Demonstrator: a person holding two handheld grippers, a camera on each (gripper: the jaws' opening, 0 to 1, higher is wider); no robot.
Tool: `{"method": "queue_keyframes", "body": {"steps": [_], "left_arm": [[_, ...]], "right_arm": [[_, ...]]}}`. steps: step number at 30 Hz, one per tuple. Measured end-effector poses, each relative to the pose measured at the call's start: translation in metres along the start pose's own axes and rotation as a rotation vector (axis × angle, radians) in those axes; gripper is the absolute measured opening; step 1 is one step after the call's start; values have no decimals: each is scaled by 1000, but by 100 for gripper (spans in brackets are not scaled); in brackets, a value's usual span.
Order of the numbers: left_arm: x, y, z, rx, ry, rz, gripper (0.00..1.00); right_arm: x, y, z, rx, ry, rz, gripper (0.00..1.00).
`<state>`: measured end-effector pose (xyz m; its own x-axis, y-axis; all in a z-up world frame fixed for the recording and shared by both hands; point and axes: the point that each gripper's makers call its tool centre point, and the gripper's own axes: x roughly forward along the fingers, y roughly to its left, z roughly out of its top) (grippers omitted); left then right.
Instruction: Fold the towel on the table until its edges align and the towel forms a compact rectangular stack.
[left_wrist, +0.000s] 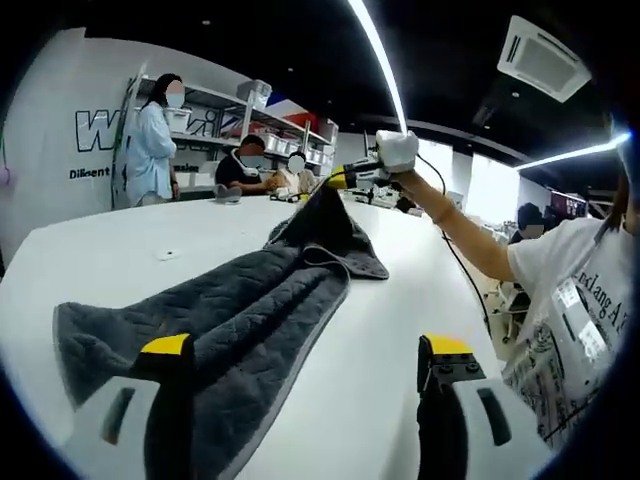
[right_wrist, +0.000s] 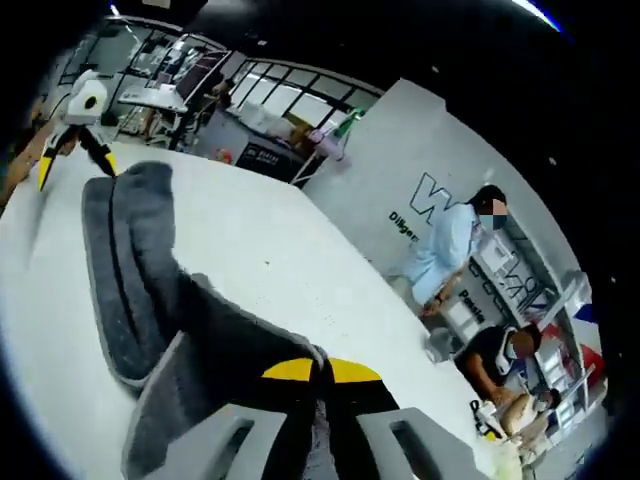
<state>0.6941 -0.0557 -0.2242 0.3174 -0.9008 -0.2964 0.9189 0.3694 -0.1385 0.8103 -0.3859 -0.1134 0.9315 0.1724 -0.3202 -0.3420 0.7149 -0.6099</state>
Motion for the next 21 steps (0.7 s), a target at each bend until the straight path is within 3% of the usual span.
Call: {"method": "queue_keyframes", "body": {"steps": [8, 13, 17, 21], "left_arm": [[0, 2, -5, 0, 27, -2, 96], [2, 1, -10, -8, 42, -11, 96], [3, 0, -12, -8, 54, -18, 96], [4, 0, -15, -10, 65, -20, 95]], "right_arm": [[1, -55, 25, 30, -28, -191, 3], [15, -76, 30, 52, -11, -234, 3], [34, -94, 23, 33, 46, -281, 3], [59, -105, -1, 53, 120, -313, 4]]}}
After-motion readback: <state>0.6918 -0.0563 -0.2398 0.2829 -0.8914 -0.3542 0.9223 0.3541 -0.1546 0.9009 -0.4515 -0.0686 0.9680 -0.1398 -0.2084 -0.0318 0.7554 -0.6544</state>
